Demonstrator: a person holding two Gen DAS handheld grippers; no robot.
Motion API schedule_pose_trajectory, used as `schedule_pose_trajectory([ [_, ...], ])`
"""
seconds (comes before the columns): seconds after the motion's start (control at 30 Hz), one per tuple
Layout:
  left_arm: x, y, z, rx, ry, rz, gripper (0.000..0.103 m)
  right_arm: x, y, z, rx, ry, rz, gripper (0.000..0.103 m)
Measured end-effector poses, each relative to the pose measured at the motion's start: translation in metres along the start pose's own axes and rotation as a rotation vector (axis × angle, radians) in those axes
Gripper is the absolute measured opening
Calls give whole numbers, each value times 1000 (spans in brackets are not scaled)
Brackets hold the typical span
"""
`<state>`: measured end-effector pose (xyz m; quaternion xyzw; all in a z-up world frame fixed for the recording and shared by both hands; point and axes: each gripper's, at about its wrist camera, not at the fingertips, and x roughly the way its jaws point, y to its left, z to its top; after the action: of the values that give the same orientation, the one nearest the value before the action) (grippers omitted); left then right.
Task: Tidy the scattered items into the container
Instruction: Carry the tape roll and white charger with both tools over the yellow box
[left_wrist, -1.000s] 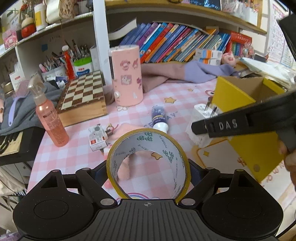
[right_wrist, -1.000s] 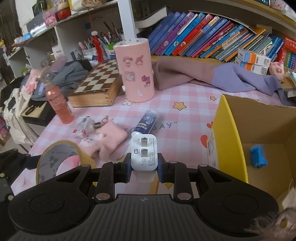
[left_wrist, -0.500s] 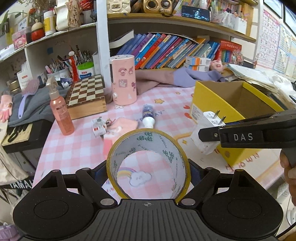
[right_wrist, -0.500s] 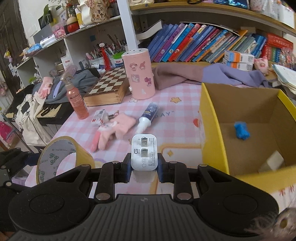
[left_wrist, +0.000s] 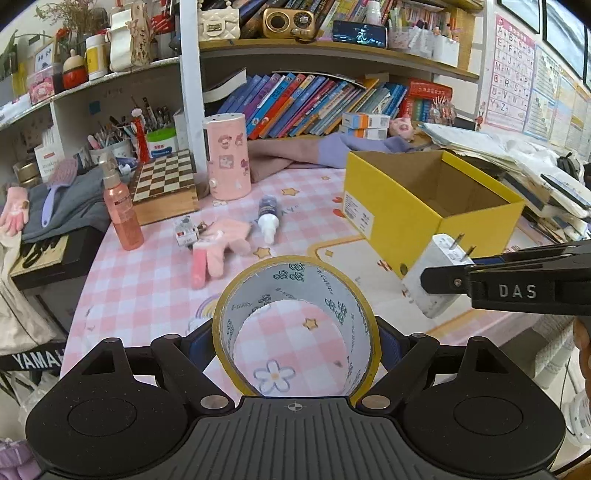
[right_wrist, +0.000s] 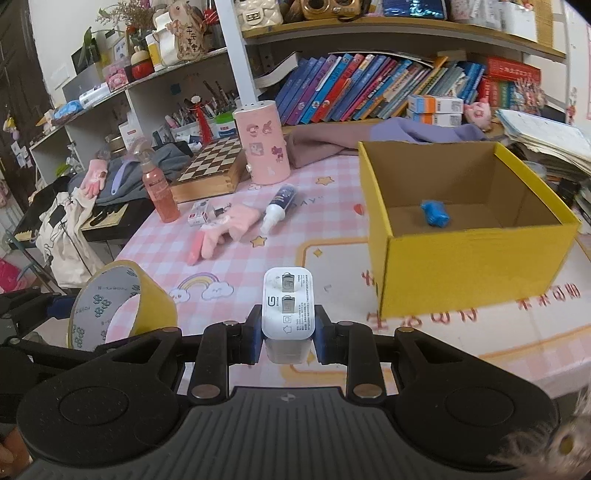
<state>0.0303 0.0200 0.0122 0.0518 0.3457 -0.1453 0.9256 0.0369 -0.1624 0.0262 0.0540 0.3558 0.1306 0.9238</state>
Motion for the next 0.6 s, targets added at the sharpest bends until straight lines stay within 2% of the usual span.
schedule_pose_trajectory([
  [0.3, -24, -14, -16, 33, -14, -34, 86, -31, -1, -31, 41, -3, -41, 25],
  [0.6, -29, -28, -22, 65, -16, -74, 86, -48, -7, -49, 82, -1, -82, 25],
])
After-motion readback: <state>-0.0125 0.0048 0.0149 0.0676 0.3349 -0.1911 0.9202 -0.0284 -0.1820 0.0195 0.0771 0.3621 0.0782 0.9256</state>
